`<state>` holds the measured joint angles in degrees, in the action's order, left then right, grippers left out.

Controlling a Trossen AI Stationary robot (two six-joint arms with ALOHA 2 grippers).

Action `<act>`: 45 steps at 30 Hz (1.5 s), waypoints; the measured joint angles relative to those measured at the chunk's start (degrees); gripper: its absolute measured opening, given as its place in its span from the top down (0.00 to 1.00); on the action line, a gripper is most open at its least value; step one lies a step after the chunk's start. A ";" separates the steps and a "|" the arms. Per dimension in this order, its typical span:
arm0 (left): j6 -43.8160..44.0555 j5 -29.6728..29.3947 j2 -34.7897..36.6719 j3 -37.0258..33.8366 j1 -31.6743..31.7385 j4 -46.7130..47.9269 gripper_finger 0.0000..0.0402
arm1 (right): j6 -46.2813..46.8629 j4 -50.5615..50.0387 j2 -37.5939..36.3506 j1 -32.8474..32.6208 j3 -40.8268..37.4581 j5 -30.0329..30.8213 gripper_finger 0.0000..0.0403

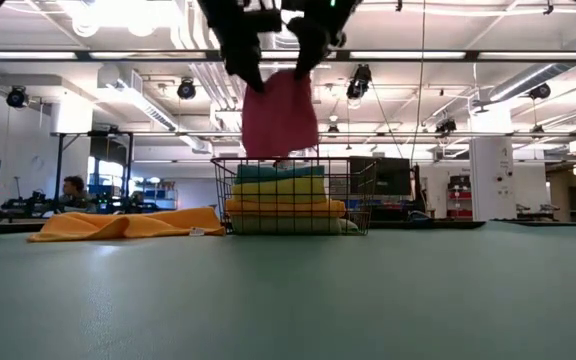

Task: Fold microfiber towels
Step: Put the pink microfiber cloth into the wire basket

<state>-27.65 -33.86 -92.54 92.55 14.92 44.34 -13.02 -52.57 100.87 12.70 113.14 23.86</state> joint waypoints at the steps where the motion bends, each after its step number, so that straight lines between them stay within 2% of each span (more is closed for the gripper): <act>1: -1.12 0.33 -0.01 -0.47 1.32 -1.16 1.00 | -0.54 0.30 0.54 1.54 0.02 -1.33 0.98; 5: -3.35 4.27 -0.20 -1.20 6.45 -3.73 1.00 | -2.90 1.58 2.97 6.88 -0.07 -7.04 0.98; 8: -3.38 10.29 -0.56 -1.23 9.86 -6.14 1.00 | -4.50 2.54 4.44 10.08 -0.07 -10.81 0.98; 11: -3.66 13.78 -2.03 -1.46 12.52 -7.75 1.00 | -6.31 3.53 6.16 12.22 -0.16 -11.94 0.98; 22: -12.20 13.92 -10.79 -1.42 16.16 -14.29 1.00 | -11.77 7.45 7.38 17.65 -0.15 -12.24 0.98; 25: -13.89 12.40 -12.37 -1.39 16.90 -15.89 1.00 | -11.84 7.50 7.38 19.10 -0.33 -14.85 0.98; 27: -14.76 12.07 -12.90 -1.41 17.27 -15.23 1.00 | -11.35 7.47 7.38 19.59 -0.99 -16.73 0.98; 32: -14.85 10.88 -12.60 -1.42 17.26 -13.80 1.00 | -10.26 7.40 7.36 19.60 -3.63 -17.10 0.98; 36: -14.80 10.87 -11.18 -1.44 17.27 -10.02 1.00 | -7.74 6.53 7.36 19.52 -6.07 -21.47 0.98; 42: -14.70 14.79 -10.37 -1.46 16.72 -5.35 1.00 | -6.91 4.63 7.35 18.27 -7.45 -21.76 0.98; 45: -14.58 17.52 -10.31 -1.54 16.24 -4.67 1.00 | -6.46 1.81 7.29 17.63 -6.75 -24.19 0.98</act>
<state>-42.23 -16.34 -102.85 91.01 31.16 39.67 -19.48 -50.76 108.16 30.32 106.39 -0.33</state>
